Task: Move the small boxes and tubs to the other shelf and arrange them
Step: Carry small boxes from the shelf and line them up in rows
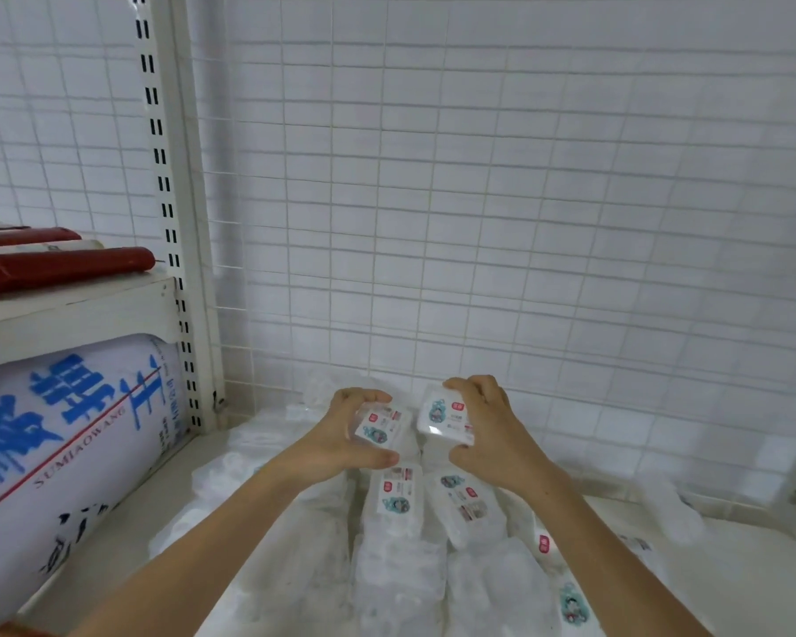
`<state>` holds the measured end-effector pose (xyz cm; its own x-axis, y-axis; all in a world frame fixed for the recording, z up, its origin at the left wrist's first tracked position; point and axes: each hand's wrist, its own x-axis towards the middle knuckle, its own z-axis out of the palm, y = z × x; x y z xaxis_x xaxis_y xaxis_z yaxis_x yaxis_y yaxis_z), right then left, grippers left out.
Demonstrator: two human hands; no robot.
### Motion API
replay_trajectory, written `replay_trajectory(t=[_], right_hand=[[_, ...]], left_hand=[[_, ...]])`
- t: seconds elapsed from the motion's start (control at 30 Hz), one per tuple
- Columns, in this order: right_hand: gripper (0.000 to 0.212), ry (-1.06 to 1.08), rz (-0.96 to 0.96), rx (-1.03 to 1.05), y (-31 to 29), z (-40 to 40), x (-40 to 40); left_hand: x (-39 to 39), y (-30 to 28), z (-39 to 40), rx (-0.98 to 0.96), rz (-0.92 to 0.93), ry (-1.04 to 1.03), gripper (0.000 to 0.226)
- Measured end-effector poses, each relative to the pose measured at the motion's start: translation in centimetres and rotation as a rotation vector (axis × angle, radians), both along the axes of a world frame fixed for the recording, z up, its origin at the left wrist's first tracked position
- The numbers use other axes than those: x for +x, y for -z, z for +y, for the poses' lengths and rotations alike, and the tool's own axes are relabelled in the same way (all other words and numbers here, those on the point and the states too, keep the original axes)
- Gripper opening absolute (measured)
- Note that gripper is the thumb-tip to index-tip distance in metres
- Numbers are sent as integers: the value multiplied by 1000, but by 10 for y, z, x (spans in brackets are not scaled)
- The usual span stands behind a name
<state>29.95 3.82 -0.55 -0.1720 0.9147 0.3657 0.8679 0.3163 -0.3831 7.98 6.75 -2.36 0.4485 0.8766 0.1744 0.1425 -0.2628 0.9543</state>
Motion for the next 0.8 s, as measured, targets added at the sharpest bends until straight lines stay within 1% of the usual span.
replay_trajectory(t=[0.1,0.2,0.27,0.33,0.43,0.5,0.57,0.63,0.7,0.8], right_hand=[[75,52,-3,15,2,-7,2],[75,107,-39,60,5,-15,1],[74,146,-63,76,7,-20,-1],[72,184,-72,88,8,-24,-3],[72,232,-79,101,9,-32,-6],[74,265,-65,94,10,-37,-8],[76,298,-53,89,13,-42,-7],[75,323,-42,99,15,-49,-6],[71,342,-34,113,16,-57,-3],[70,403,-70,164,15,-74,8]], left_hand=[[-1,2,-2,95,149,65,75],[-1,4,-3,210,317,146,70],[-2,5,-1,241,389,167,67],[-2,5,0,227,403,194,73],[1,3,0,214,444,197,99],[4,3,2,236,489,179,107],[7,3,4,263,507,155,105],[9,5,4,254,467,141,95],[10,5,5,270,452,150,90],[11,-1,2,413,461,146,89]])
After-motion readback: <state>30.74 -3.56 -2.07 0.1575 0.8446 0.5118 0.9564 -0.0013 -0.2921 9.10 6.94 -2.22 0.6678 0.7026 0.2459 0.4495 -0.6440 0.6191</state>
